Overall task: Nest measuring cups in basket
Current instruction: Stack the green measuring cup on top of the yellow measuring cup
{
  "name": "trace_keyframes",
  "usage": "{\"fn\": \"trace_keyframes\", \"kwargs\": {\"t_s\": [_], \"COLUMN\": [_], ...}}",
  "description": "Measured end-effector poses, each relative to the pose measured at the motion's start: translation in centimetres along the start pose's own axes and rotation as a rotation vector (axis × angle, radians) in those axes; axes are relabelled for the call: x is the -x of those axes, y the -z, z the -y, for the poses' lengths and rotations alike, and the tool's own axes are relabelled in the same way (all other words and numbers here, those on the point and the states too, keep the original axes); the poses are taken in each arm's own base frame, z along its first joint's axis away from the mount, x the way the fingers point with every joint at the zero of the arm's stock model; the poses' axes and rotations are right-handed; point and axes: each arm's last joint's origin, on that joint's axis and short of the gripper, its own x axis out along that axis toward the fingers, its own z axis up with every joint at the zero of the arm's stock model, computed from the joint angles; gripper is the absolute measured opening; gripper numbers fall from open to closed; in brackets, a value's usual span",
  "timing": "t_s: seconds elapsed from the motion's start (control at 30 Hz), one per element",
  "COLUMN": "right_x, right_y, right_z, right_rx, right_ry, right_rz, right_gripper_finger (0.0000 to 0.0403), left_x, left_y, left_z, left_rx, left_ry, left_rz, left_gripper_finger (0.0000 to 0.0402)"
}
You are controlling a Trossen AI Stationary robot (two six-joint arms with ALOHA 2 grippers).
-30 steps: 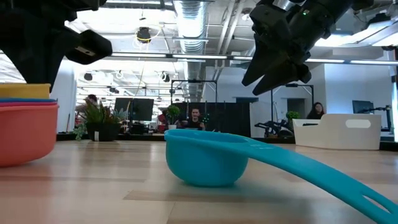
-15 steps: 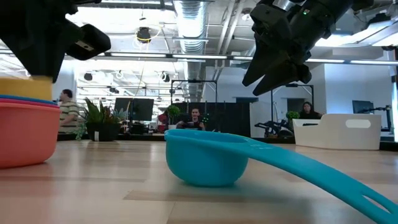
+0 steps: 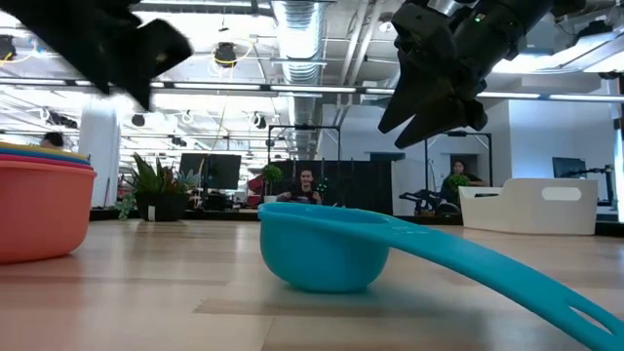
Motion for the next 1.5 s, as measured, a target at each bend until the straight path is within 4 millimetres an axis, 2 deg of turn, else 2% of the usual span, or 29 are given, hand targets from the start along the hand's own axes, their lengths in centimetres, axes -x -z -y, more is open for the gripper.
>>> {"fn": "trace_keyframes", "kwargs": {"t_s": [0.1,0.23,0.33,0.5,0.63,0.9,1.3,1.4,1.5], "right_x": [0.4,1.3,2.6,4.4,5.0,5.1,5.1,5.1,5.2], "right_y": [0.2,0.7,0.7,1.3,1.4,2.0,2.0,2.1,2.2], "right_z": [-0.4,-1.4,-2.2,-2.9,-2.5,-1.6,-1.5,-1.5,-1.6], "right_rx": [0.009,0.048,0.084,0.153,0.149,0.111,0.108,0.105,0.106], "right_ry": [-0.02,-0.015,0.015,0.081,0.109,0.175,0.19,0.191,0.185], "right_rz": [0.013,0.05,0.108,0.159,0.14,0.098,0.109,0.108,0.107], "right_gripper_finger": [0.0225,0.0225,0.0225,0.0225,0.0225,0.0225,0.0225,0.0225,0.0225], "left_x": [-0.3,-1.9,-4.1,-8.4,-10.9,-11.4,-14.0,-14.3,-14.4], "left_y": [-1.0,-2.3,-3.1,-3.6,-3.5,-2.9,-1.9,-1.9,-1.6], "left_z": [-0.4,-1.4,-2.4,-4.2,-5.9,-8.4,-8.3,-8.4,-8.4], "left_rx": [0.025,0.136,0.277,0.38,0.496,0.596,0.568,0.522,0.472], "left_ry": [-0.084,-0.203,-0.271,-0.293,-0.303,-0.399,-0.351,-0.358,-0.365], "left_rz": [0.117,0.227,0.293,0.335,0.295,0.248,0.178,0.175,0.147], "left_gripper_finger": [0.0161,0.0147,0.014,0.0138,0.0137,0.0137,0.0135,0.0115,0.0074]}}
